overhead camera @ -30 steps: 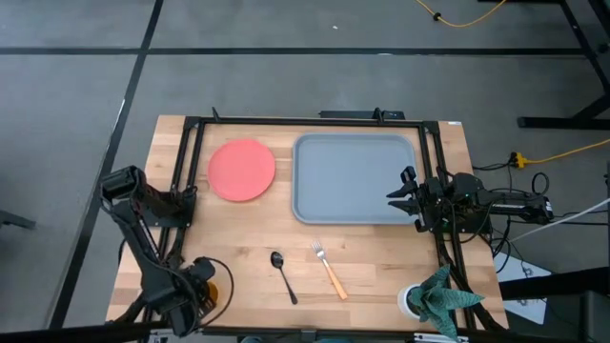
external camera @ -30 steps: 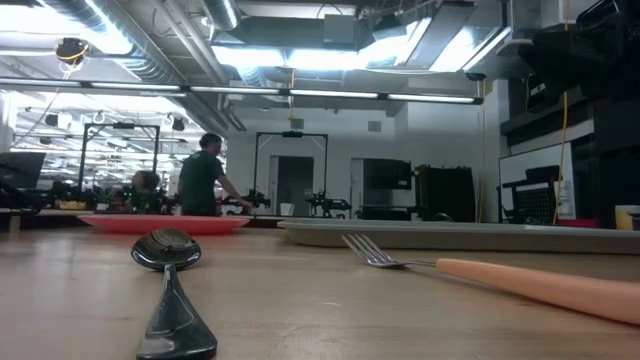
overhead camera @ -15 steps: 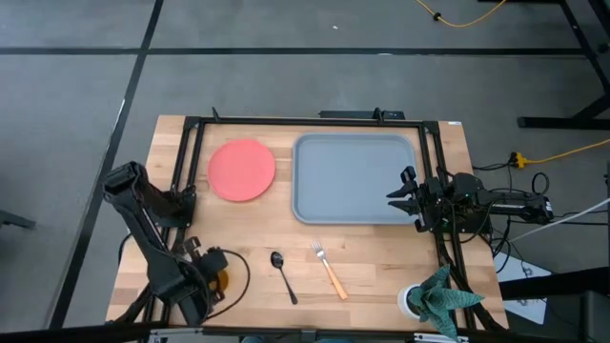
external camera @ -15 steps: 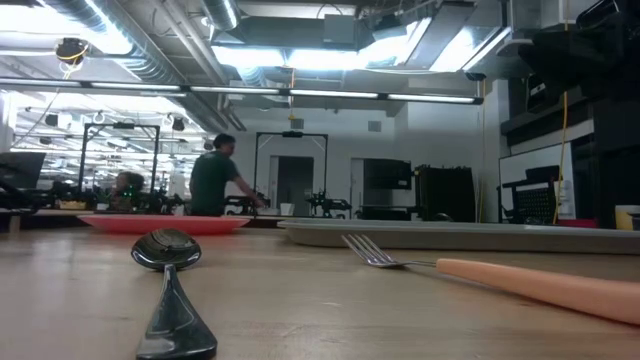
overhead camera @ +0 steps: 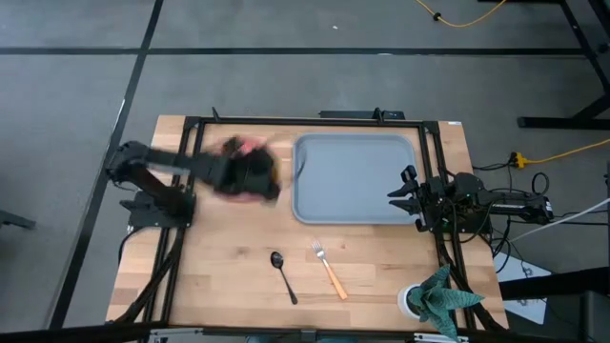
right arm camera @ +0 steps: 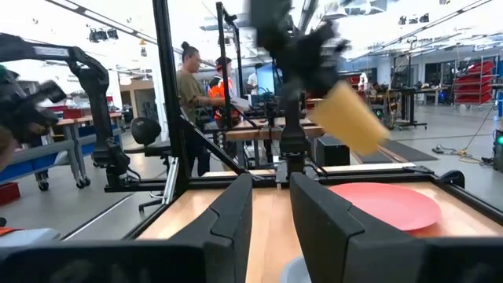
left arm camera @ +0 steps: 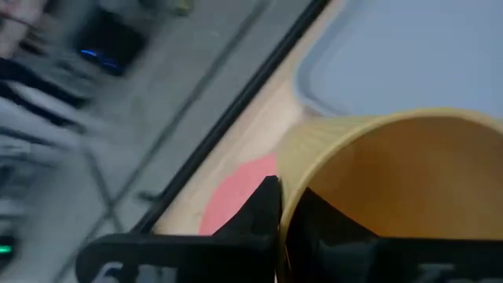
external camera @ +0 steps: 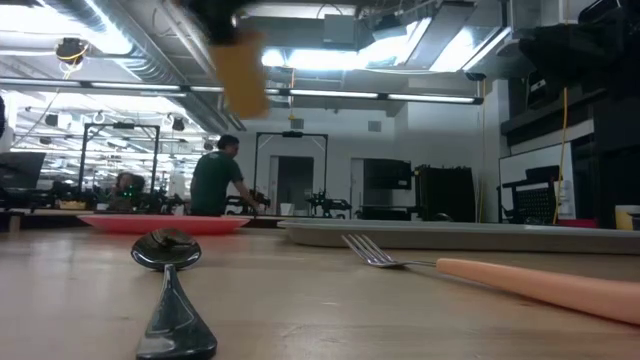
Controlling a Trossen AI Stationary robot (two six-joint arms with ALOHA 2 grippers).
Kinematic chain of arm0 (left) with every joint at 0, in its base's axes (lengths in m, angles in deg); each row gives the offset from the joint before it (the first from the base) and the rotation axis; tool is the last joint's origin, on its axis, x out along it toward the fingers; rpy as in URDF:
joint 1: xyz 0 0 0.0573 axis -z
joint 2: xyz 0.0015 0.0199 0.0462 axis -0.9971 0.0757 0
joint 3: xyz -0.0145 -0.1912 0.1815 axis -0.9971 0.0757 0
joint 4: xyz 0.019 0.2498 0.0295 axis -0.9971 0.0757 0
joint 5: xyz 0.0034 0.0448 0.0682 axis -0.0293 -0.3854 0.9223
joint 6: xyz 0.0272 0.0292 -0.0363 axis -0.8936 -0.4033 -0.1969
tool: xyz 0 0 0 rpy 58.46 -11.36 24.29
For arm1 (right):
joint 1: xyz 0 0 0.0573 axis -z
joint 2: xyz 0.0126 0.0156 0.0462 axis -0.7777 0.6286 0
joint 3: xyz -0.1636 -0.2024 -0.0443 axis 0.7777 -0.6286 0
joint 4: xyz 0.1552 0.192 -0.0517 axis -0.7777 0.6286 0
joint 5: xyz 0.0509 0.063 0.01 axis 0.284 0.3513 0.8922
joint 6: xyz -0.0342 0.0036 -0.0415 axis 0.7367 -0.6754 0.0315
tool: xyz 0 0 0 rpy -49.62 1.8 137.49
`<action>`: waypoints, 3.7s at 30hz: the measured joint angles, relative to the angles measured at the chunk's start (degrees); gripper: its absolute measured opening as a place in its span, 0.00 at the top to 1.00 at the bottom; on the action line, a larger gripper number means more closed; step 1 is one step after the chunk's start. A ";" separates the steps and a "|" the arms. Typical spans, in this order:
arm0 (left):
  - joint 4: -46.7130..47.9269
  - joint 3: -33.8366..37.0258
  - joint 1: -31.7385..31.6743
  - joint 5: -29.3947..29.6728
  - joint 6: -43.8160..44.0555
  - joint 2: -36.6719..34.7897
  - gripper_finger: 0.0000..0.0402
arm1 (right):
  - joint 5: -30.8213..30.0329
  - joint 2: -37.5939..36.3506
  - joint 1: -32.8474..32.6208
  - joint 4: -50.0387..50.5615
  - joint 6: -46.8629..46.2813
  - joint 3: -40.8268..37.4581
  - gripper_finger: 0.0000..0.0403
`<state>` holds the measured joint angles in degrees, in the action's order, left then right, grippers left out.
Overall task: Pick and place plate/cup/fork/spoon on tray
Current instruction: Put the yellow cup on the top left corner of the gray tray, then put the pink plate on the gray tray to the right of the yellow cup
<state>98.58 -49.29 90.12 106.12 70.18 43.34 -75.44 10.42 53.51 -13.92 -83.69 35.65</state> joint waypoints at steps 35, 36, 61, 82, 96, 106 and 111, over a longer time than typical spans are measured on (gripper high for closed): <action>-19.69 -27.06 -31.94 -44.78 -25.71 36.65 1.00 | 0.04 0.00 -0.01 0.86 -7.86 0.00 0.77; -17.51 -28.12 -32.04 -44.86 -25.71 37.58 1.00 | 0.03 0.00 0.00 1.20 -8.96 0.01 0.77; -14.89 -29.03 -31.12 -39.95 -30.67 41.54 0.91 | 0.15 0.00 -0.01 5.66 -9.20 0.00 0.77; -13.48 -32.56 -30.13 -40.21 -33.70 41.48 0.91 | 0.15 0.00 -0.01 5.74 -9.20 0.01 0.77; -13.35 -32.59 -29.89 -38.26 -33.66 41.48 0.91 | 0.15 0.00 -0.01 6.38 -9.20 0.01 0.77; -13.11 -32.59 -29.91 -38.21 -33.71 40.81 0.91 | 0.15 0.00 -0.02 7.62 -9.20 0.01 0.77; -13.78 -32.73 -29.93 -38.89 -34.95 38.90 0.91 | 0.15 -0.02 0.00 7.80 -9.20 0.02 0.77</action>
<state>84.79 -82.02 60.18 67.23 35.23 82.25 -75.28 10.39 53.51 -6.12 -92.89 35.67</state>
